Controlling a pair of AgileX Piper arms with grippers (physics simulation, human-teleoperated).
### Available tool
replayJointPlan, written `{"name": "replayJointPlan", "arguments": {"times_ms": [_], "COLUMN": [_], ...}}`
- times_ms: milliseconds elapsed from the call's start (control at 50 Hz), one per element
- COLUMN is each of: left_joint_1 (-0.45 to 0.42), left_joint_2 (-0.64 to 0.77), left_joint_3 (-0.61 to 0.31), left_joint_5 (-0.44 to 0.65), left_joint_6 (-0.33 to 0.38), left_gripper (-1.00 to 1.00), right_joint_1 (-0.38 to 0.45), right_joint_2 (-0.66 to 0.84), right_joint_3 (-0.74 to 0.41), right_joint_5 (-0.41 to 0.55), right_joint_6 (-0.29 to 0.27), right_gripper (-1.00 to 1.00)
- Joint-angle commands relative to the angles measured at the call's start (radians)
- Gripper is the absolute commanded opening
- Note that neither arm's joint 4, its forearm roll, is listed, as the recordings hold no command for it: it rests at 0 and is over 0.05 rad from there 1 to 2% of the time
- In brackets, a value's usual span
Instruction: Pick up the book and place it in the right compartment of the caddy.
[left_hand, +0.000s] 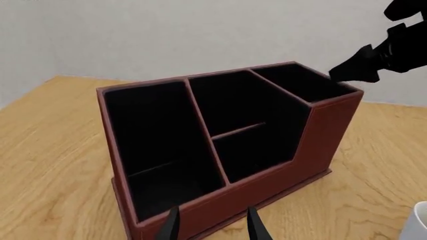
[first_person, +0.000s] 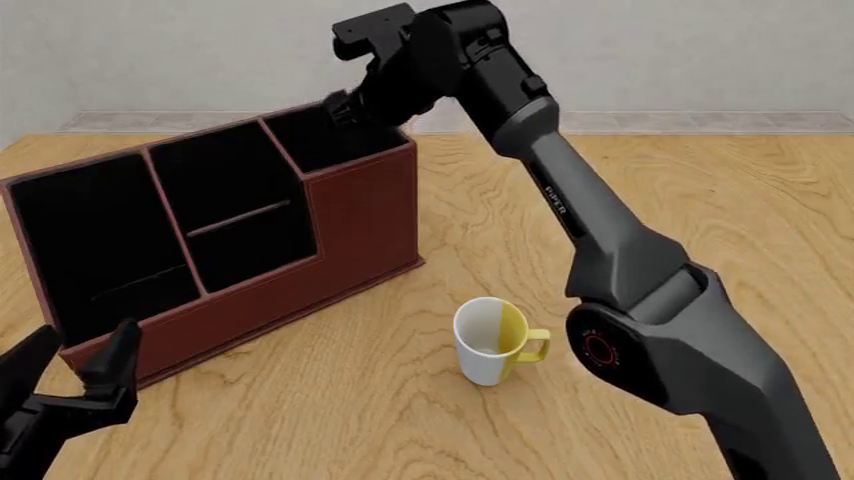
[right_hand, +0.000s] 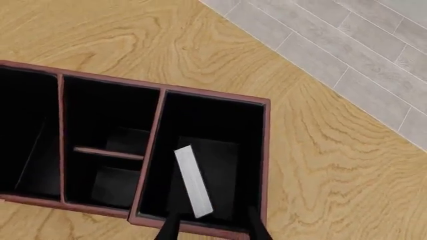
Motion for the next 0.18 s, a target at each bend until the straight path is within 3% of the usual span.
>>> {"name": "replayJointPlan", "arguments": {"times_ms": [20,180], "left_joint_1": [-0.001,-0.006], "left_joint_2": [0.011,-0.107], "left_joint_3": [0.0,0.0], "left_joint_5": [-0.013,0.099], "left_joint_6": [0.006,0.015], "left_gripper": [1.0,1.0], "right_joint_1": [0.006,0.025], "right_joint_2": [-0.038,-0.077], "right_joint_3": [-0.002,-0.001], "right_joint_5": [0.005,-0.001], "right_joint_6": [-0.008,-0.009], "right_gripper": [1.0,1.0]}}
